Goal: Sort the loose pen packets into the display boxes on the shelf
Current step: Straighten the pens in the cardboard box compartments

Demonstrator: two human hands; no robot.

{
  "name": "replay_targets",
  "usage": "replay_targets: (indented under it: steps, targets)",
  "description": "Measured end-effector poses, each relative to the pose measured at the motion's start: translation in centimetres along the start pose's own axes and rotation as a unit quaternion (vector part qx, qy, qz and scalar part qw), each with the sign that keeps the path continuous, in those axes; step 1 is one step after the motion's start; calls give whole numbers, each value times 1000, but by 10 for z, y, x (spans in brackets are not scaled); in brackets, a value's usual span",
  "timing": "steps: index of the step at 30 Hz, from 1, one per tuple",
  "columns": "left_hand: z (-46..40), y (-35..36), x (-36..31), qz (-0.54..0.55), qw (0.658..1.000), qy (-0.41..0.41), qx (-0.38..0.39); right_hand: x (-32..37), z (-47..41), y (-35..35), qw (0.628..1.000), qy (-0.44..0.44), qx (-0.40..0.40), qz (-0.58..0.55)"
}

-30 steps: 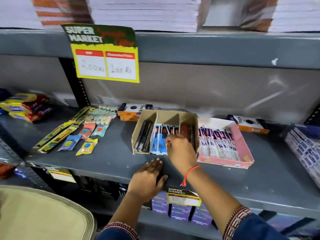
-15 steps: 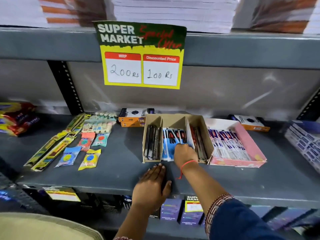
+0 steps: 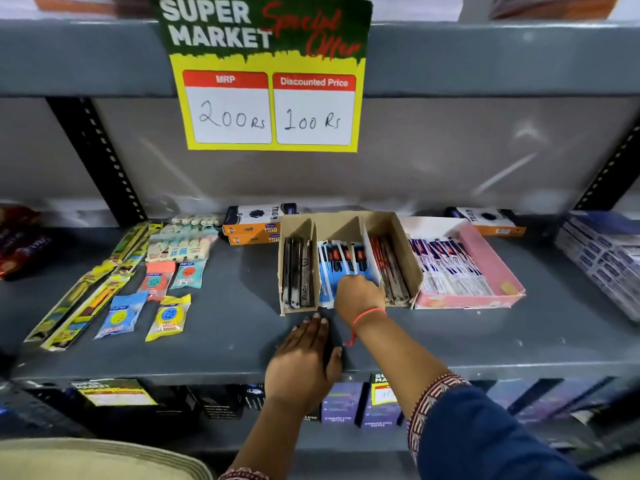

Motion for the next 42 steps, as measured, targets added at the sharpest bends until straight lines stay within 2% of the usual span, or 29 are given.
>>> replay_targets:
  steps: [5,8,14,27,32,36,42]
  targets:
    - [-1,-5,-1,7,1000,-4,-10,5,-14,-6,1000,-11,-28,4]
    - [0,-5,-1,5,1000,-5,-4,5,-26,-4,1000,-2,-10,-4]
    - [-2,-8,-1,15,1000,-16,4,-10,-43,-1,986,104,13,-131]
    - [-1,-9,-2,10,999,-28,31,-27,-49,-8,932,179,43,-312]
    - [-1,-9,-2,12,999,-31,37,-27,-43,-9,930,195,4,-313]
    - [-1,-7,-1,13,999,-31,43,-21,-44,1,927,194,10,-321]
    - [0,-5,0,9,999,-29,43,-14,-44,5,949,150,-6,-278]
Point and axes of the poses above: each hand's wrist, its own z-axis away from the middle knuckle, its own y-axis out of the palm, x = y × z, the point moved 8 cm from there along -z, towards the middle knuckle, and after that the axes turned 10 degrees about -x, right-handed, at the moved point
